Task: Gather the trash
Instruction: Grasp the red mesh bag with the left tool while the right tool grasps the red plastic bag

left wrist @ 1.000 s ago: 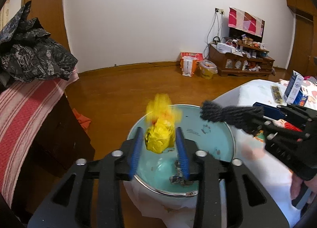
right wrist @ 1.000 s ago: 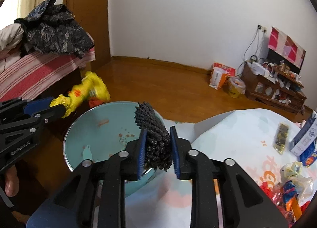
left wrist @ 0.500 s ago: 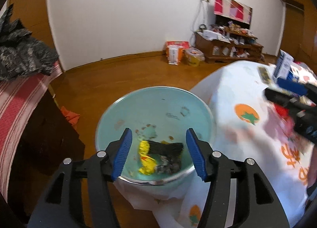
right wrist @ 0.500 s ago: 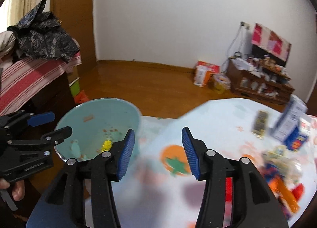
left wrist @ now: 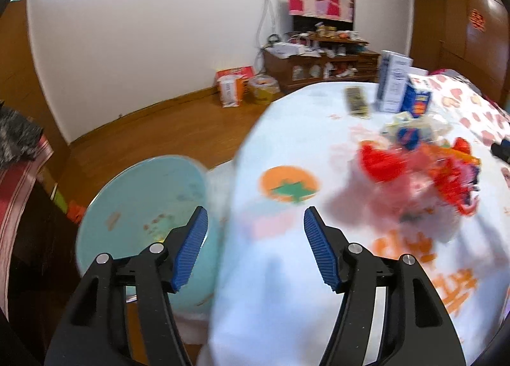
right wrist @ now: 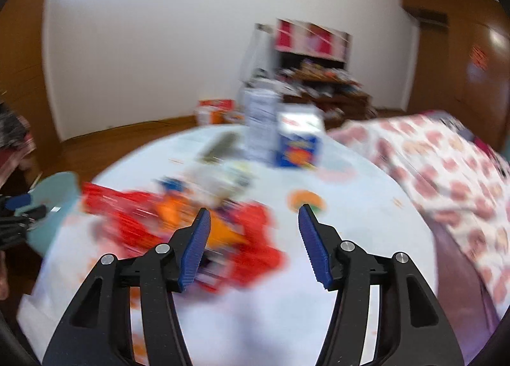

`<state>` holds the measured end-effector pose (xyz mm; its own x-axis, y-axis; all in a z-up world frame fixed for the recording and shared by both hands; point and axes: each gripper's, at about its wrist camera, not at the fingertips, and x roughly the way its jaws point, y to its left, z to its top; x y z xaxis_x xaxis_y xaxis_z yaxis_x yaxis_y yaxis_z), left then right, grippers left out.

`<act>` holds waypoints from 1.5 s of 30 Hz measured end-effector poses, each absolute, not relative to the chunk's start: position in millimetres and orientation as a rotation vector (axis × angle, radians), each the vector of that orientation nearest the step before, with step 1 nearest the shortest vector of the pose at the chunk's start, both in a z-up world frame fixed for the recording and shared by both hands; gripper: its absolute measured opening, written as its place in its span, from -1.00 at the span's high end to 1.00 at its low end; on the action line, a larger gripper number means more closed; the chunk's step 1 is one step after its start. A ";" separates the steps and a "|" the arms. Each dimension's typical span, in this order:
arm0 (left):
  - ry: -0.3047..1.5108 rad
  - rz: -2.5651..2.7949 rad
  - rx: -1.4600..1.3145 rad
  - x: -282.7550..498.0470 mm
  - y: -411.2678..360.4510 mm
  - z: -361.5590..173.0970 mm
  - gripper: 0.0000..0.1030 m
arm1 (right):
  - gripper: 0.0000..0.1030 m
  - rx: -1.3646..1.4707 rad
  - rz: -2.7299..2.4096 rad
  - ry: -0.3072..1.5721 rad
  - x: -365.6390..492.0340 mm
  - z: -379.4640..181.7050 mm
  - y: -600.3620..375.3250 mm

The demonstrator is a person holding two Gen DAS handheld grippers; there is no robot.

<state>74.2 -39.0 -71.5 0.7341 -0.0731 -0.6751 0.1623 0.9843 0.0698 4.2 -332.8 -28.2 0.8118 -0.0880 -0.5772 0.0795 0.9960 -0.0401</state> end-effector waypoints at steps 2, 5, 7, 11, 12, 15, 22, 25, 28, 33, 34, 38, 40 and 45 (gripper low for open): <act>0.721 -0.159 0.139 75.6 -61.2 -67.4 -0.28 | -0.11 -0.010 -0.124 0.633 -3.0 -37.8 -353.1; 0.703 -0.192 0.140 80.4 -86.1 -61.7 -0.34 | -0.11 0.014 -0.164 0.643 -12.3 -48.8 -375.4; 0.697 -0.195 0.134 86.7 -96.2 -58.3 -0.34 | -0.11 0.044 -0.180 0.640 -17.5 -53.7 -389.6; 0.715 -0.209 0.101 106.3 -107.9 -54.6 -0.33 | -0.19 0.043 -0.172 0.627 -19.2 -55.5 -393.6; 0.725 -0.221 0.104 110.9 -111.8 -56.5 -0.32 | -0.19 0.046 -0.163 0.620 -19.0 -55.8 -392.4; 0.808 -0.298 0.085 119.9 -118.4 -71.0 0.41 | -0.20 0.046 -0.146 0.617 -18.1 -56.1 -388.4; 0.813 -0.370 0.108 106.5 -130.2 -81.1 0.86 | -0.22 0.048 -0.130 0.631 -16.6 -59.2 -382.6; 0.777 -0.357 0.143 97.6 -124.6 -75.0 0.88 | -0.22 0.047 -0.135 0.621 -18.1 -57.1 -381.2; 0.755 -0.344 0.159 91.2 -112.5 -69.5 0.89 | -0.24 0.044 -0.139 0.617 -19.9 -57.1 -381.5; 0.787 -0.344 0.184 75.9 -84.4 -80.4 0.87 | -0.24 0.051 -0.144 0.625 -20.6 -59.5 -384.6; 0.800 -0.336 0.197 72.7 -81.1 -85.1 0.81 | -0.24 0.053 -0.143 0.626 -20.3 -59.9 -384.4; 0.789 -0.290 0.206 65.8 -67.4 -92.9 0.06 | -0.24 0.046 -0.137 0.631 -18.9 -61.9 -381.0; 0.786 -0.281 0.176 69.3 -59.6 -91.6 0.06 | -0.24 0.039 -0.139 0.638 -17.9 -63.8 -378.8; 0.746 -0.283 0.146 84.3 -62.8 -83.5 0.08 | -0.24 0.041 -0.155 0.646 -15.9 -66.4 -382.1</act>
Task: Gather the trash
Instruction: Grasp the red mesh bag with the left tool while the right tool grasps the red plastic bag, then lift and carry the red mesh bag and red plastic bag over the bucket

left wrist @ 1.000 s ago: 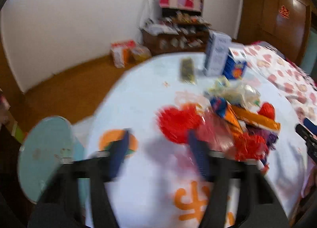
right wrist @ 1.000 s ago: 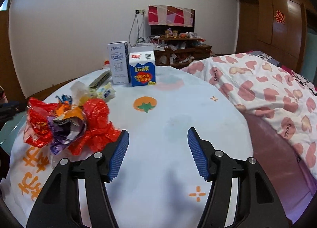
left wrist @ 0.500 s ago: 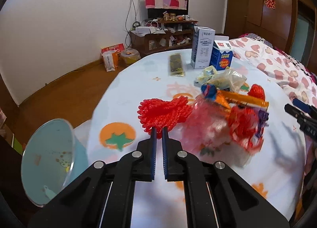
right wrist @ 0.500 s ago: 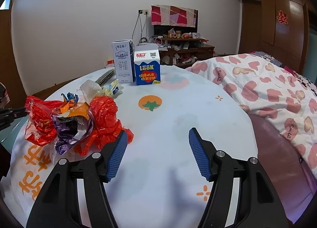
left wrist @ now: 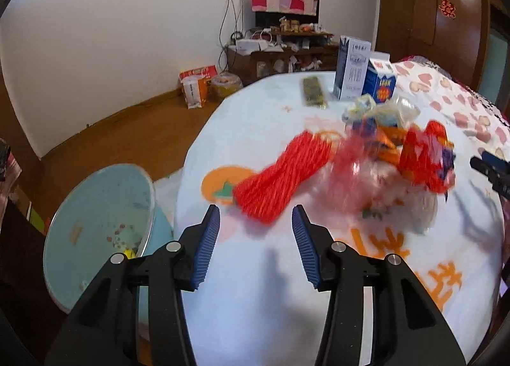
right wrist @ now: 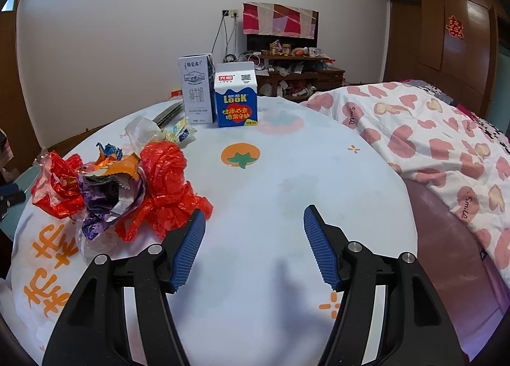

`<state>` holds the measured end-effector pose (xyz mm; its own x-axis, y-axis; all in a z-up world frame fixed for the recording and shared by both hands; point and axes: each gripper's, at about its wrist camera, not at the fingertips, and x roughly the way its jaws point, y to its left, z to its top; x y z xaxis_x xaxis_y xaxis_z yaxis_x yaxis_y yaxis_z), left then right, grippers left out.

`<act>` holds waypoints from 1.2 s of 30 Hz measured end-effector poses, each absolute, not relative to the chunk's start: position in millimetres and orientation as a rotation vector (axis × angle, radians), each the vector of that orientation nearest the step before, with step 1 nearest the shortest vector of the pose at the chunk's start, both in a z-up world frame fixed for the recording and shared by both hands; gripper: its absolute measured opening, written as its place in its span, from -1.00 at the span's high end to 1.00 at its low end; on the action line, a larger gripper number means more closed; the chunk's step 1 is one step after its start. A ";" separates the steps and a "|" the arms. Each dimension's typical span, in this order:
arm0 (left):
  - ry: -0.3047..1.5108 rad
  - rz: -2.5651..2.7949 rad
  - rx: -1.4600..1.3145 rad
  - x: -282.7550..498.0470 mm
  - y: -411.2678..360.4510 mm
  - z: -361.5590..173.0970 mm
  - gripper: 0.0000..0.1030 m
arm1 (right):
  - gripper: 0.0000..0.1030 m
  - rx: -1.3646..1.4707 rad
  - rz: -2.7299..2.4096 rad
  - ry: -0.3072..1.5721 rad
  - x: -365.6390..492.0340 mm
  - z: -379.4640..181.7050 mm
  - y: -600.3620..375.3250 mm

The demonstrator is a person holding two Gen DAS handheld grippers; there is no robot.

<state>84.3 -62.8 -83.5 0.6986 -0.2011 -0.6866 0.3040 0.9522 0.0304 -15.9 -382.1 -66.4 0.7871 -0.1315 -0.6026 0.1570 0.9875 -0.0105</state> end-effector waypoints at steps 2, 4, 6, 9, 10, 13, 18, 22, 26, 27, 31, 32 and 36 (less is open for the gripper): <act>0.743 -0.284 0.148 97.6 -70.0 -86.9 0.08 | -0.24 0.046 -0.158 0.652 -13.7 -66.8 -384.5; 0.773 -0.283 0.145 112.1 -74.2 -95.9 0.08 | -0.24 0.044 -0.153 0.660 -10.8 -67.4 -384.6; 0.807 -0.292 0.138 121.4 -77.6 -104.2 0.08 | -0.24 0.039 -0.140 0.672 -4.9 -67.6 -382.8; 0.816 -0.301 0.149 124.4 -82.4 -109.0 0.19 | -0.24 0.034 -0.102 0.689 8.0 -67.4 -376.2; 0.817 -0.311 0.146 124.6 -83.1 -108.6 0.37 | -0.24 0.029 -0.077 0.706 14.2 -68.4 -372.5; 0.811 -0.340 0.143 123.4 -84.6 -105.8 0.72 | -0.23 0.007 -0.005 0.771 30.8 -73.8 -359.7; 0.810 -0.350 0.146 121.8 -87.3 -106.5 0.78 | -0.23 -0.024 0.051 0.812 46.7 -76.2 -344.8; 0.807 -0.349 0.126 119.9 -83.9 -104.4 0.79 | -0.04 -0.006 0.100 0.867 60.5 -85.3 -338.6; 0.796 -0.347 0.107 115.9 -74.7 -98.3 0.79 | 0.36 0.014 0.141 0.917 70.2 -95.1 -332.8; 0.790 -0.343 0.101 114.7 -71.3 -95.5 0.79 | 0.42 0.027 0.141 0.916 71.6 -94.8 -333.7; 0.769 -0.326 0.076 107.9 -57.3 -84.9 0.79 | 0.78 0.054 0.124 0.898 71.4 -92.3 -338.1; 0.765 -0.322 0.071 106.2 -54.1 -82.6 0.79 | 0.82 0.057 0.116 0.894 70.4 -92.0 -339.0; 0.750 -0.305 0.059 97.5 -43.5 -74.3 0.79 | 0.88 0.059 0.085 0.872 66.8 -86.3 -343.6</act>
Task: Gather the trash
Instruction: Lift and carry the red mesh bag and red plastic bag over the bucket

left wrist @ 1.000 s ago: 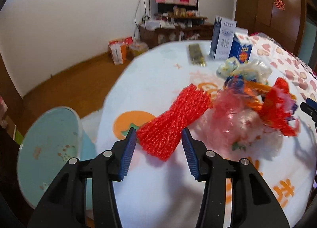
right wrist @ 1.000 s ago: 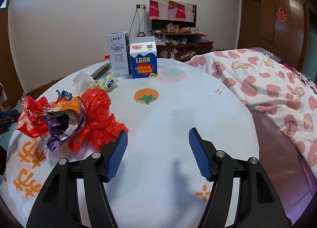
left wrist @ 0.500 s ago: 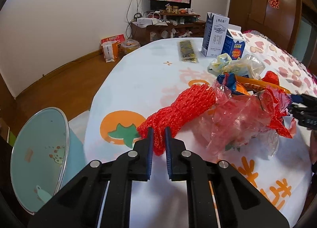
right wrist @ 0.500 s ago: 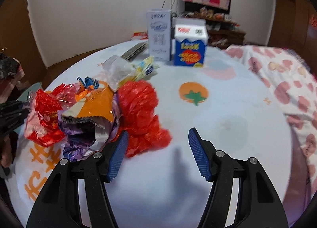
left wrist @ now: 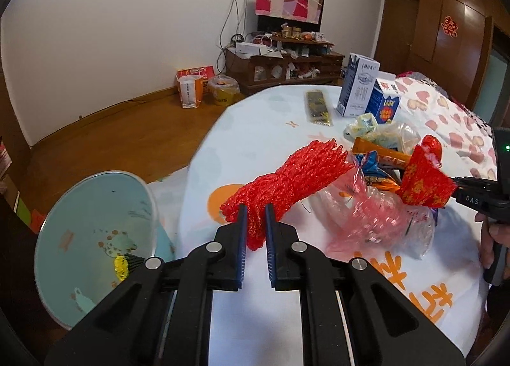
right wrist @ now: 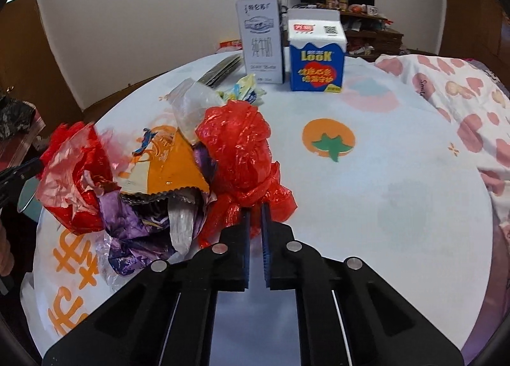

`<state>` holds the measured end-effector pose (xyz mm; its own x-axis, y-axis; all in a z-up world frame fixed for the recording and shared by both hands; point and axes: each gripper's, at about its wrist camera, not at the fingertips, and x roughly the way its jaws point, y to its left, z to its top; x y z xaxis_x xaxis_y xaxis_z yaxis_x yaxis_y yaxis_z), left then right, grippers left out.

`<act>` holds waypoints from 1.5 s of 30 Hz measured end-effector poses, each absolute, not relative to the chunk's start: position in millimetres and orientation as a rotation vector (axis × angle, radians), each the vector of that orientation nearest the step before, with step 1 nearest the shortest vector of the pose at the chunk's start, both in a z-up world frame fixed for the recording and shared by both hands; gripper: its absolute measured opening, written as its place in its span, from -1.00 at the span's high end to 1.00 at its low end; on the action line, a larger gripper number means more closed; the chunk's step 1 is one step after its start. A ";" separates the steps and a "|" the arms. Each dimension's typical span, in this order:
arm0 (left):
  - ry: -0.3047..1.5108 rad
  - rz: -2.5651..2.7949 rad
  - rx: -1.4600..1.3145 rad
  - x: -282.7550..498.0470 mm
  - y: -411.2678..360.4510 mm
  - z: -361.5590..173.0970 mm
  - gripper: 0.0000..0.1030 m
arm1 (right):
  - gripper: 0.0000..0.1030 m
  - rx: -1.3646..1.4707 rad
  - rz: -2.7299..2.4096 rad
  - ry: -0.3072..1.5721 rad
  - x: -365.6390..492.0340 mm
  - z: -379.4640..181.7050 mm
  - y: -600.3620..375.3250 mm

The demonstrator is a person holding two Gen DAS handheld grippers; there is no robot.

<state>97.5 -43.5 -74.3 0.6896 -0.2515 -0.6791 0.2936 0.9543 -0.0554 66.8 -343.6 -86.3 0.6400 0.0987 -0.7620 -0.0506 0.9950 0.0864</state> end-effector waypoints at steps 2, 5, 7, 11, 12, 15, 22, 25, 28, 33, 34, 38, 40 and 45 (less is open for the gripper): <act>0.743 -0.295 0.061 93.4 -40.1 -70.9 0.79 | 0.88 0.048 0.055 0.851 62.5 -78.2 -345.3; 0.717 -0.270 0.066 85.8 -34.9 -62.2 0.79 | 0.89 0.040 0.008 0.817 57.0 -61.2 -347.9; 0.682 -0.243 0.075 79.5 -32.1 -53.9 0.79 | 0.89 0.047 -0.002 0.794 55.8 -47.0 -347.7; 0.631 -0.192 0.075 72.3 -23.7 -41.0 0.79 | 0.89 0.040 0.012 0.746 55.5 -21.6 -333.1; 0.618 -0.180 0.074 70.1 -21.4 -37.9 0.79 | 0.89 0.039 0.018 0.737 55.4 -17.7 -330.1; 0.589 -0.148 0.070 65.8 -15.0 -30.5 0.79 | 0.89 0.033 0.044 0.699 57.2 -5.9 -312.6; 0.569 -0.133 0.040 61.8 -2.3 -21.9 0.79 | 0.89 0.011 0.115 0.638 69.8 3.1 -265.6; 0.563 -0.125 0.036 61.3 0.7 -20.8 0.79 | 0.89 -0.002 0.147 0.623 73.9 3.1 -247.5; 0.554 -0.113 0.031 60.7 5.1 -19.9 0.79 | 0.88 -0.010 0.182 0.610 76.4 1.7 -231.1; 0.556 -0.072 0.025 62.0 15.8 -20.4 0.79 | 0.88 -0.019 0.221 0.605 78.7 -3.4 -206.2; 0.558 -0.065 0.022 61.8 18.5 -20.7 0.79 | 0.88 -0.022 0.230 0.605 79.8 -4.7 -201.1; 0.563 -0.036 0.015 62.9 31.2 -23.0 0.79 | 0.88 -0.030 0.253 0.605 82.9 -8.8 -186.1; 0.564 -0.028 0.015 62.5 35.6 -23.3 0.79 | 0.88 -0.035 0.268 0.606 83.7 -11.5 -177.4; 0.561 -0.005 0.019 60.2 45.1 -26.9 0.79 | 0.88 -0.050 0.302 0.609 86.6 -15.8 -155.8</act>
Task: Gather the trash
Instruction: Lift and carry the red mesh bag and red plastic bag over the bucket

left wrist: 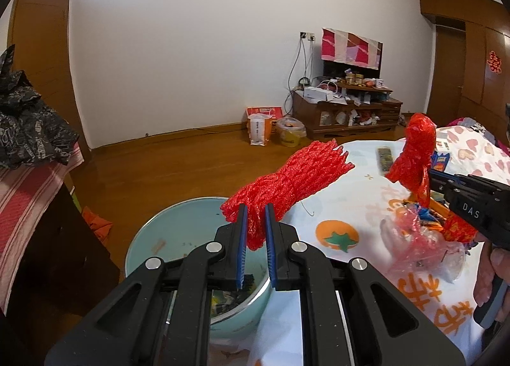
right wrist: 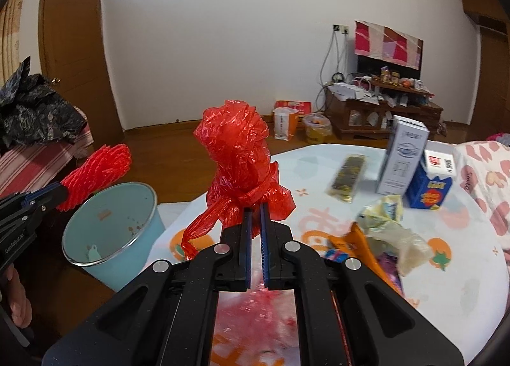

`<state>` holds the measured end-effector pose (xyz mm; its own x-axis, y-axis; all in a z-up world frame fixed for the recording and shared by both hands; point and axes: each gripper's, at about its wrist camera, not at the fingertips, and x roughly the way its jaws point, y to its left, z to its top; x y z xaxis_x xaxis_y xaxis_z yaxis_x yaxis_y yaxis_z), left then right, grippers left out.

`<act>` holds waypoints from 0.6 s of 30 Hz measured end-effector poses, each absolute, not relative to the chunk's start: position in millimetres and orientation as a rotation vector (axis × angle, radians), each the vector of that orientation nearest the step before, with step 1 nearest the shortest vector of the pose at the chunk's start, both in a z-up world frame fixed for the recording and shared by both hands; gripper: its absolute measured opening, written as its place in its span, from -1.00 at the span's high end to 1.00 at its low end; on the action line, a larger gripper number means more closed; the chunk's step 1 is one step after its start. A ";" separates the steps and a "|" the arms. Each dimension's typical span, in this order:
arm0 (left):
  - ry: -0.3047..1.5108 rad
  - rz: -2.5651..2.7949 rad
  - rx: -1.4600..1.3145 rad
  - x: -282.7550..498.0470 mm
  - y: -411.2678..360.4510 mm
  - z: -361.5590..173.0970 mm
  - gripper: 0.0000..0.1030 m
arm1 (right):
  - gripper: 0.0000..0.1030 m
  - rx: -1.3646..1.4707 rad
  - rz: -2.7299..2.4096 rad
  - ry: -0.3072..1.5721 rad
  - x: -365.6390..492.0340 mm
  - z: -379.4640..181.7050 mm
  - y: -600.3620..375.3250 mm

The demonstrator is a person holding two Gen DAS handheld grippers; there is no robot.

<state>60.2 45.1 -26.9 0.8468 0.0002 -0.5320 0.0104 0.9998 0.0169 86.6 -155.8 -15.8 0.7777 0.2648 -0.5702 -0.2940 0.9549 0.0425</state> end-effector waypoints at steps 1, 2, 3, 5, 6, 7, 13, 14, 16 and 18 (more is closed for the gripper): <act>0.562 -0.002 0.019 60.2 47.1 -27.5 0.79 | 0.88 -0.053 0.307 0.610 87.1 -16.6 -153.0; 0.564 0.002 0.019 60.5 48.9 -28.2 0.79 | 0.88 -0.057 0.313 0.611 87.2 -17.3 -149.0; 0.565 0.008 0.019 60.8 51.2 -29.1 0.79 | 0.88 -0.060 0.319 0.612 87.4 -17.8 -145.7; 0.568 0.016 0.016 61.7 54.8 -30.6 0.79 | 0.88 -0.068 0.334 0.614 87.8 -19.2 -136.8; 0.570 0.020 0.016 60.8 57.0 -31.3 0.79 | 0.88 -0.070 0.338 0.615 87.5 -19.6 -135.3; 0.572 0.025 0.015 60.8 58.9 -31.9 0.79 | 0.88 -0.076 0.344 0.616 88.1 -20.3 -131.3; 0.575 0.049 0.008 59.5 70.6 -31.4 0.79 | 0.88 -0.089 0.371 0.622 90.7 -22.4 -116.0; 0.574 0.053 0.008 58.9 71.6 -31.3 0.79 | 0.88 -0.091 0.375 0.622 90.8 -22.6 -114.0; 0.575 0.063 0.006 57.7 75.5 -32.0 0.79 | 0.88 -0.095 0.384 0.623 92.1 -22.9 -109.2; 0.575 0.073 0.006 56.6 77.6 -31.5 0.79 | 0.88 -0.099 0.392 0.625 93.4 -23.6 -103.8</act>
<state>56.6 77.6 -31.5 0.8368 0.0705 -0.5430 -0.0672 0.9974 0.0259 93.4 -103.8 -23.6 0.7406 0.3269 -0.5871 -0.3860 0.9221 0.0266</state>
